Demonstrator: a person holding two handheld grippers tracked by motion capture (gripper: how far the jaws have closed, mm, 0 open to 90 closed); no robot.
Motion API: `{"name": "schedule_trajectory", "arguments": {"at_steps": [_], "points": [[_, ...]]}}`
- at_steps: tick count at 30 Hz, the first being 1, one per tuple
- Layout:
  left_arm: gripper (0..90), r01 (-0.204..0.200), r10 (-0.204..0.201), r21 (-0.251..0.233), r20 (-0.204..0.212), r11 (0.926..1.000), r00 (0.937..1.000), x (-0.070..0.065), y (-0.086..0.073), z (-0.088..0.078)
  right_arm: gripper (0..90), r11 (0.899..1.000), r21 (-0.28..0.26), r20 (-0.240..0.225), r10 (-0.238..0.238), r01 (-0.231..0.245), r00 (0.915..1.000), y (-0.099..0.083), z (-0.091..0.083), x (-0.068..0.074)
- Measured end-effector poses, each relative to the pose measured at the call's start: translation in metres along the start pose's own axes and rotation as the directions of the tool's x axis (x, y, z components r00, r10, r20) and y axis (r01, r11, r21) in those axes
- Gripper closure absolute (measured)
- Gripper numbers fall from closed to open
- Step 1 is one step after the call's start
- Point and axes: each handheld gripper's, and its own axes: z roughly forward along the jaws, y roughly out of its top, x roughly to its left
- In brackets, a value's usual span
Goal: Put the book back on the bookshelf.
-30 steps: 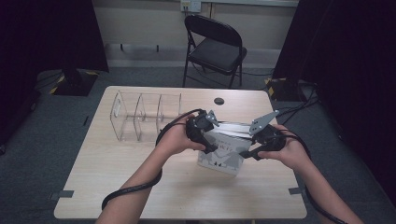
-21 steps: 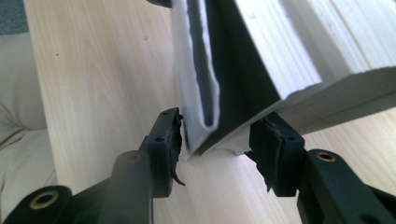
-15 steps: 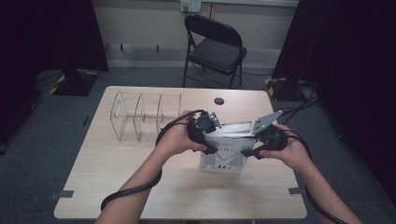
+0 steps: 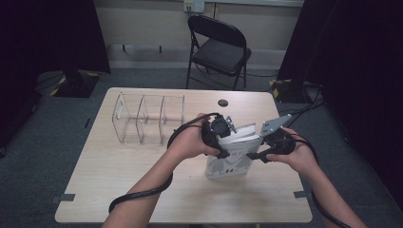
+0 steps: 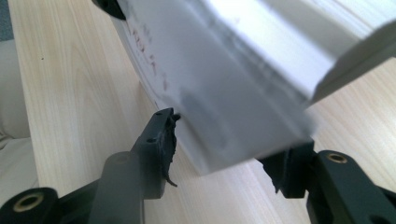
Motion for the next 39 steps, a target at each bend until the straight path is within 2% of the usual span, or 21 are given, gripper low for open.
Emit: {"name": "schedule_trajectory", "arguments": {"at_steps": [2, 4, 5, 8, 10, 11, 12, 16, 18, 22, 25, 27, 32, 36, 38, 39], "points": [[49.3, 0.006, -0.006, 0.009, -0.011, 0.9999, 0.9999, -0.002, 0.0, -0.001, 44.0, 1.0, 0.002, -0.003, 0.007, -0.007, 1.0, -0.003, 0.001, -0.001], [50.4, 0.014, -0.014, 0.012, -0.009, 0.9998, 0.9999, -0.004, 0.0, -0.001, 38.7, 1.0, 0.008, 0.016, 0.017, -0.017, 0.9997, -0.007, 0.002, -0.001], [50.6, 0.004, -0.004, 0.025, -0.012, 0.9997, 0.9999, -0.005, 0.001, -0.002, 37.5, 1.0, 0.009, 0.017, 0.029, -0.029, 0.9994, -0.009, 0.003, -0.001], [51.3, 0.026, -0.026, 0.047, -0.016, 0.9986, 0.9995, -0.008, 0.001, -0.004, 34.9, 0.999, 0.003, 0.02, 0.052, -0.052, 0.9985, -0.015, 0.006, -0.002], [51.6, 0.035, -0.034, 0.057, -0.02, 0.9977, 0.9992, -0.01, 0.001, -0.005, 32.9, 0.999, -0.001, 0.03, 0.051, -0.051, 0.9983, -0.019, 0.008, -0.001], [51.6, 0.037, -0.036, 0.08, -0.024, 0.9961, 0.9991, -0.01, 0.0, -0.007, 32.4, 0.999, -0.008, 0.026, 0.052, -0.051, 0.9983, -0.021, 0.009, -0.001], [51.7, 0.037, -0.036, 0.084, -0.022, 0.9958, 0.9991, -0.01, -0.001, -0.008, 32.1, 0.998, -0.015, 0.044, 0.058, -0.058, 0.9973, -0.022, 0.01, 0.0], [51.8, 0.061, -0.059, 0.098, -0.025, 0.9933, 0.9979, -0.011, -0.009, -0.014, 29.8, 0.996, -0.042, 0.039, 0.086, -0.085, 0.9955, -0.03, 0.018, 0.002], [51.8, 0.055, -0.052, 0.116, -0.03, 0.9917, 0.9982, -0.012, -0.012, -0.017, 29.0, 0.994, -0.043, 0.05, 0.099, -0.097, 0.9938, -0.033, 0.022, 0.004], [51.6, 0.069, -0.066, 0.109, -0.028, 0.9917, 0.9974, -0.011, -0.016, -0.018, 26.7, 0.991, -0.062, 0.063, 0.123, -0.119, 0.9904, -0.041, 0.033, 0.008], [51.1, 0.069, -0.066, 0.122, -0.03, 0.99, 0.9974, -0.011, -0.014, -0.018, 25.5, 0.988, -0.083, 0.062, 0.135, -0.13, 0.9888, -0.047, 0.042, 0.013], [50.4, 0.07, -0.067, 0.119, -0.033, 0.9904, 0.9972, -0.011, -0.013, -0.018, 25.0, 0.99, -0.066, 0.06, 0.131, -0.127, 0.9896, -0.052, 0.05, 0.016], [49.2, 0.078, -0.076, 0.113, -0.02, 0.9905, 0.9969, -0.005, -0.012, -0.016, 23.3, 0.987, -0.047, 0.049, 0.156, -0.153, 0.9866, -0.07, 0.073, 0.021], [48.1, 0.066, -0.065, 0.122, -0.01, 0.9903, 0.9978, -0.001, -0.009, -0.013, 21.6, 0.984, -0.031, 0.065, 0.176, -0.174, 0.9823, -0.079, 0.082, 0.023], [47.7, 0.073, -0.073, 0.122, -0.008, 0.9898, 0.9973, -0.001, -0.007, -0.011, 20.5, 0.983, -0.035, 0.074, 0.181, -0.178, 0.9807, -0.083, 0.084, 0.024], [47.2, 0.059, -0.057, 0.124, -0.016, 0.9905, 0.9983, -0.001, -0.006, -0.01, 20.0, 0.982, -0.038, 0.075, 0.189, -0.187, 0.9791, -0.084, 0.085, 0.024]]}}
